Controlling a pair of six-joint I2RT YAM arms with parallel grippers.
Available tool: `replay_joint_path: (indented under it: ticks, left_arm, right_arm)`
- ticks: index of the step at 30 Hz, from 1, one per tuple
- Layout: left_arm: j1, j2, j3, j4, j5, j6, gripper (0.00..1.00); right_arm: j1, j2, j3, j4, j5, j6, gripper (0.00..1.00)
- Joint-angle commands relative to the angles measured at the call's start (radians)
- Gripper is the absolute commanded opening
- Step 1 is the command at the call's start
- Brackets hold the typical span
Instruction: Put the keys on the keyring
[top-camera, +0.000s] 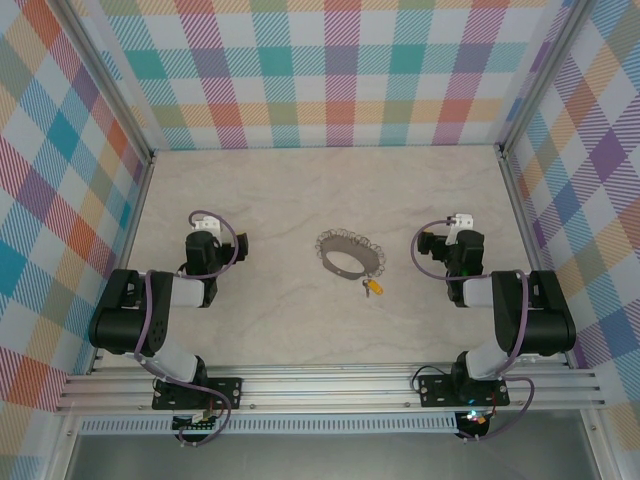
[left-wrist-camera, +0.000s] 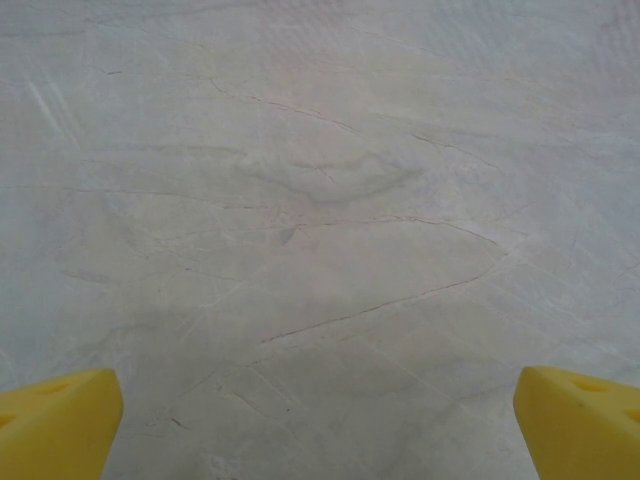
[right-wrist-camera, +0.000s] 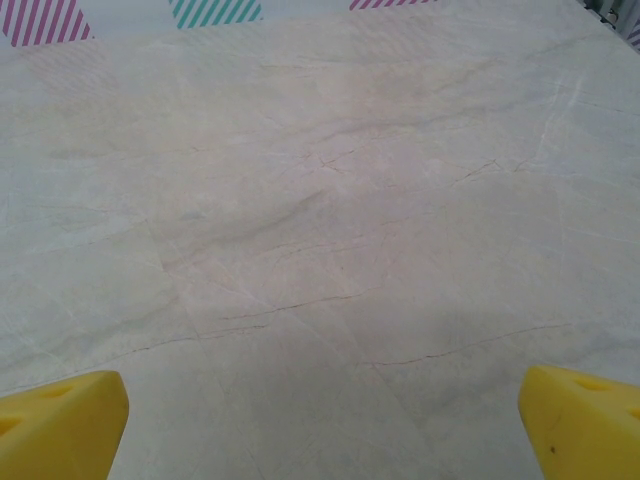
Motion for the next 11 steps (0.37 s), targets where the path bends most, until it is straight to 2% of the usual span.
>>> replay_joint_path:
  ticks: [1, 3, 6, 11]
  left_arm:
    - [0.006, -0.009, -0.001, 0.018, 0.015, -0.008, 1.0]
    - [0.006, -0.01, -0.002, 0.017, 0.016, -0.007, 1.0]
    - [0.005, -0.01, -0.001, 0.018, 0.015, -0.007, 1.0]
    - [0.006, -0.01, 0.0, 0.019, 0.014, -0.008, 1.0]
  right_arm:
    - [0.007, -0.01, 0.009, 0.035, -0.005, -0.003, 1.0]
    - [0.006, -0.007, 0.012, 0.031, -0.007, -0.004, 1.0]
    - [0.0, -0.001, 0.029, 0.003, -0.079, -0.023, 1.0]
    - [-0.001, -0.009, 0.02, 0.013, -0.083, -0.025, 1.0]
